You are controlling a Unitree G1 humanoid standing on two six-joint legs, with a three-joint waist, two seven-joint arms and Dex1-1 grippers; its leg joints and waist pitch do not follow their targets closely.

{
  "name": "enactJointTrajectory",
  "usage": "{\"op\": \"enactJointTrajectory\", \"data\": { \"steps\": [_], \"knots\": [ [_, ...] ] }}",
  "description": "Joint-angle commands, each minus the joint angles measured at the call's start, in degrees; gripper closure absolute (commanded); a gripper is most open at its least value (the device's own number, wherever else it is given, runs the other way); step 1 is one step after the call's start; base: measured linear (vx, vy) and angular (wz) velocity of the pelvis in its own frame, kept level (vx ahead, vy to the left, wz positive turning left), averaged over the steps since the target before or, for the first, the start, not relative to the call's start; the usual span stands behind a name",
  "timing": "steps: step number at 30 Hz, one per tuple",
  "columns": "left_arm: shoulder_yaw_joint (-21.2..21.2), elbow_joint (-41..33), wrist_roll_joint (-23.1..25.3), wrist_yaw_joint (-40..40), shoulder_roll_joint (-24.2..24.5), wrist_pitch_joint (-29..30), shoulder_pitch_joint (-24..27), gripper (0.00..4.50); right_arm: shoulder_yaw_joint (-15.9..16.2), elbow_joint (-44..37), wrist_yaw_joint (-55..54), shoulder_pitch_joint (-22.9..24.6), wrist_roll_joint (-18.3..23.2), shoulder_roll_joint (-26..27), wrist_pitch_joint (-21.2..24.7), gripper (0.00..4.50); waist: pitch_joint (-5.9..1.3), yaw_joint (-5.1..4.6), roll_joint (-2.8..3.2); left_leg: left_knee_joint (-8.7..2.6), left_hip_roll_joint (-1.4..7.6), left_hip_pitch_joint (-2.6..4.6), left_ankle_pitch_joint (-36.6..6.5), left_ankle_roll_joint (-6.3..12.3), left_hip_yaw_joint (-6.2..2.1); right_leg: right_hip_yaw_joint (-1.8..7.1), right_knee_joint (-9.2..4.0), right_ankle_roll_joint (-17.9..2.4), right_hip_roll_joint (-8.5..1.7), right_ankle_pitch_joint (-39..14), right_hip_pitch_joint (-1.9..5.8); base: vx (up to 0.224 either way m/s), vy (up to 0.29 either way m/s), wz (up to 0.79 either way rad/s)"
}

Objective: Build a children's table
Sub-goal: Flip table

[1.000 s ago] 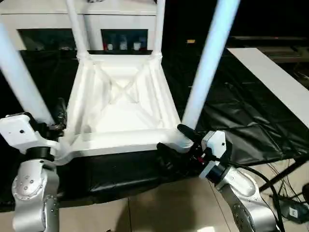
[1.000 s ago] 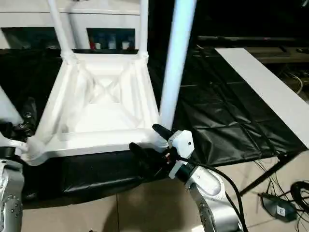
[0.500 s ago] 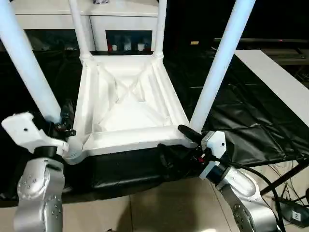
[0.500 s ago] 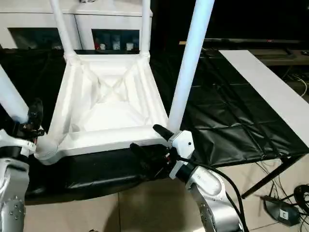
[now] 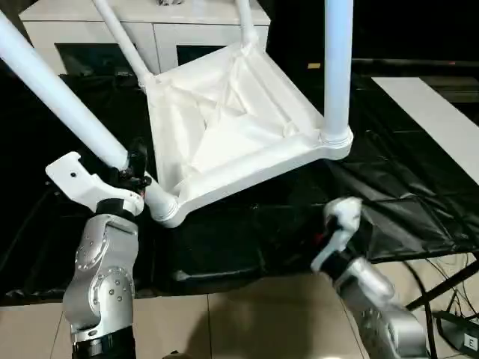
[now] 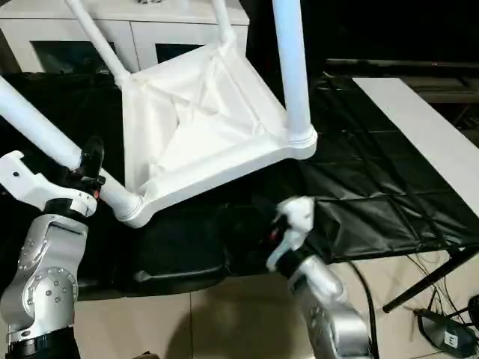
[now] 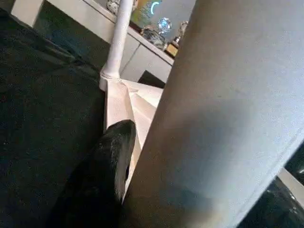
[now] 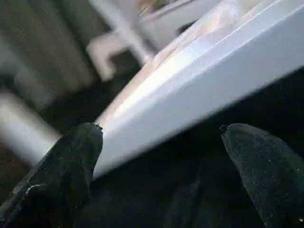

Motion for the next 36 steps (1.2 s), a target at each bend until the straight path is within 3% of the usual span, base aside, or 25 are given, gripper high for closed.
{"op": "enactJointTrajectory", "data": {
  "steps": [1, 5, 6, 7, 8, 9, 13, 18, 22, 23, 28, 32, 36],
  "knots": [
    [-1.5, -0.2, -3.7, -0.2, -2.9, 0.6, -1.5, 2.21, -2.3, 1.9, -2.5, -1.8, 3.4, 1.1, 1.9, 0.00, -3.15, -0.37, 0.33, -4.63, 1.75, 0.56, -10.3, 1.03, -0.31, 2.28, -3.20, -6.7, -2.58, -12.8, 1.94, 0.000, 0.000, 0.00],
    [-1.7, 0.2, -4.1, 0.3, -3.0, 0.3, -1.8, 2.21, -7.1, 10.8, -5.3, -9.2, 9.7, 5.6, 4.2, 0.00, -3.18, -0.44, 0.29, -4.64, 1.72, 0.33, -9.5, 0.77, -0.23, 2.26, -2.98, -7.5, -2.63, -11.9, 2.17, 0.000, 0.000, 0.00],
    [-1.6, 0.2, -4.1, 0.4, -3.1, 0.3, -1.8, 2.21, -8.7, 13.1, -5.7, -11.3, 11.5, 6.9, 4.8, 0.00, -3.32, -0.55, 0.00, -4.56, 1.76, 0.33, -8.7, 0.86, -0.18, 2.26, -2.77, -7.6, -2.63, -10.8, 2.23, 0.000, 0.000, 0.00],
    [-1.6, 0.2, -4.1, 0.4, -3.1, 0.3, -1.9, 2.21, -9.0, 13.7, -5.9, -11.8, 11.8, 7.1, 4.8, 0.00, -3.28, -0.54, 0.19, -4.68, 1.77, 0.27, -8.7, 0.86, -0.29, 2.23, -2.64, -7.9, -2.74, -10.7, 2.29, 0.000, 0.000, 0.00],
    [-1.4, 0.2, -4.0, 0.4, -3.1, 0.4, -1.9, 2.21, -11.5, 18.2, -7.3, -15.3, 13.8, 8.9, 4.8, 0.00, -3.24, -0.58, 0.28, -4.66, 1.72, 0.34, -9.3, 0.66, -0.21, 2.21, -2.79, -7.9, -2.71, -11.6, 2.14, 0.000, 0.000, 0.00],
    [-1.4, 0.1, -4.0, 0.4, -3.1, 0.4, -1.9, 2.21, -12.6, 20.8, -8.6, -17.1, 13.7, 9.3, 4.0, 0.00, -3.26, -0.67, -0.03, -4.72, 1.73, 0.06, -8.9, 0.54, -0.23, 2.21, -2.64, -7.8, -2.90, -11.6, 2.37, 0.000, 0.000, 0.00],
    [-1.4, -0.3, -4.1, 0.5, -3.0, 0.6, -1.7, 2.21, -15.4, 28.4, -12.6, -22.2, 14.3, 9.9, 3.2, 0.00, -3.50, -0.73, -0.09, -4.36, 1.55, 0.30, -6.6, 0.37, 0.01, 2.16, -2.41, -8.0, -2.83, -9.6, 2.30, 0.000, 0.000, 0.00],
    [-1.4, -0.9, -4.5, 0.7, -3.1, 0.8, -1.2, 2.21, -16.4, 37.7, -9.8, -28.8, 13.4, 8.7, 3.8, 0.00, -3.61, -0.36, -0.35, -4.01, 1.43, -0.04, -4.7, 1.52, 0.26, 2.23, -1.93, -8.6, -2.82, -7.6, 2.52, 0.000, 0.000, 0.00],
    [-1.6, -1.2, -4.6, 0.7, -3.3, 0.9, -1.0, 2.21, -15.8, 41.6, -8.6, -30.9, 11.8, 7.7, 4.2, 0.00, -3.52, -0.29, -0.40, -4.10, 1.58, 0.02, -5.9, 1.75, 0.32, 2.21, -2.05, -9.0, -2.86, -9.0, 2.35, 0.000, 0.000, 0.00],
    [-1.6, -1.3, -4.6, 0.7, -3.4, 1.0, -0.9, 2.21, -15.8, 42.0, -8.3, -31.2, 11.6, 7.6, 3.5, 0.29, -3.51, -0.16, -0.30, -4.12, 1.61, 0.12, -5.7, 1.70, 0.34, 2.19, -2.04, -9.0, -2.82, -8.9, 2.27, 0.000, 0.000, 0.00],
    [-1.7, -1.4, -4.6, 0.8, -3.5, 1.1, -0.6, 2.21, -17.3, 43.4, -7.3, -32.3, 12.4, 7.8, 1.5, 0.56, -3.57, -0.17, -0.54, -4.07, 1.60, -0.02, -5.5, 2.00, 0.37, 2.21, -1.96, -9.0, -2.91, -8.7, 2.37, 0.000, 0.000, 0.00],
    [-1.8, -1.4, -4.7, 0.7, -3.5, 1.3, -0.4, 2.21, -18.6, 44.1, -6.9, -32.9, 12.7, 7.8, 0.2, 0.90, -3.65, -0.09, -0.20, -3.98, 1.63, 0.11, -4.6, 2.45, 0.36, 2.16, -1.79, -9.5, -2.82, -7.6, 2.30, 0.000, 0.000, 0.00],
    [-1.8, -1.5, -4.7, 0.7, -3.5, 1.5, -0.4, 2.21, -19.0, 45.2, -6.3, -33.6, 12.2, 7.5, -0.2, 1.26, -3.64, -0.13, -0.28, -3.93, 1.59, 0.11, -4.8, 2.63, 0.44, 2.14, -1.84, -10.0, -2.79, -7.5, 2.31, 0.000, 0.000, 0.00]
  ]
}}
